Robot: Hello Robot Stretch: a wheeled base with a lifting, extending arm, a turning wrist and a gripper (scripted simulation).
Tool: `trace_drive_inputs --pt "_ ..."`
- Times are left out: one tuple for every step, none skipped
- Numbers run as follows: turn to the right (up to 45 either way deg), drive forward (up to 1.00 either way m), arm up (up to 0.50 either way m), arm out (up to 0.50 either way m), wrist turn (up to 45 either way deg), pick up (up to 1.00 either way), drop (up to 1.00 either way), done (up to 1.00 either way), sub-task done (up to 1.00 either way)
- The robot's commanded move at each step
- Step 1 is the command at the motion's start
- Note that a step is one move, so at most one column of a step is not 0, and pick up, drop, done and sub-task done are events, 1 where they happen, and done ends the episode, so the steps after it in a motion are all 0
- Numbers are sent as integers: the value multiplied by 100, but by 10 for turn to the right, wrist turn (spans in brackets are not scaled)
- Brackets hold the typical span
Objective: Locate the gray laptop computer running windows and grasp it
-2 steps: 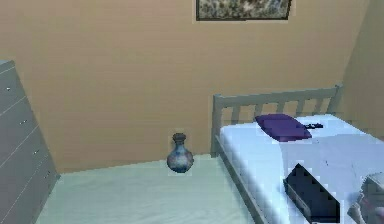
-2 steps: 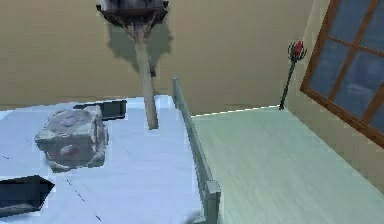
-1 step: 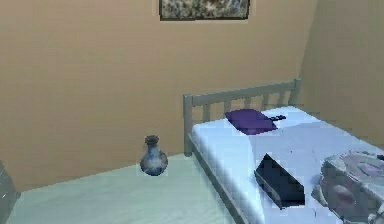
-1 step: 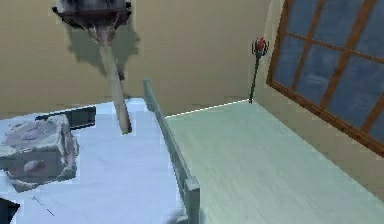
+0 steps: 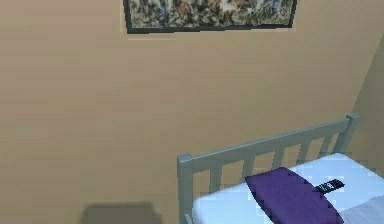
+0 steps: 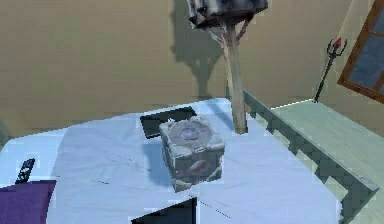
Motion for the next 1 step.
trace_drive_inputs --pt "0 0 50 0 0 0 0 0 0"
